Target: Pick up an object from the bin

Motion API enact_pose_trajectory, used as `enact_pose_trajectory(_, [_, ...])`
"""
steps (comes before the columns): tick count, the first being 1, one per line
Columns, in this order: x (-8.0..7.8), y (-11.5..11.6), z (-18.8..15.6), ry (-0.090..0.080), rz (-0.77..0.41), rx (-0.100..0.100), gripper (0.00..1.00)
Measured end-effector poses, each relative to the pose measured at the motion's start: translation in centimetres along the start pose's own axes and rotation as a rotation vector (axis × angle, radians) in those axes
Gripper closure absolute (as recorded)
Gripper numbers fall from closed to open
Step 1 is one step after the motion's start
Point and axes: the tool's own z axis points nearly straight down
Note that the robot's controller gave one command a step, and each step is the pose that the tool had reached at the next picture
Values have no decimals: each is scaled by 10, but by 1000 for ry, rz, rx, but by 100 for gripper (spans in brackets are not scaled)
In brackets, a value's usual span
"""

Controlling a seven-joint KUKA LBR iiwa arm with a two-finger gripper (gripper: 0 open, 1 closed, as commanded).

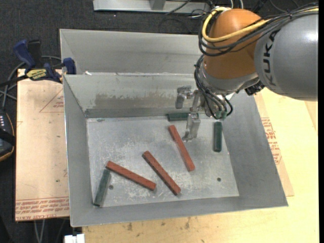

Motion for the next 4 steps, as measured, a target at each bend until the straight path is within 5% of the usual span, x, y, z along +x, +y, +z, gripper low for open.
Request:
enact_pose_trajectory(1, [-5,33,102,6,-264,-1,0])
enact_pose_trajectory(2, [80,124,68,4,-305,-5,0])
enact_pose_trajectory(3, [99,107,152,11,-253,1,0])
enact_pose_trajectory(4, [96,108,147,1,-252,-1,100])
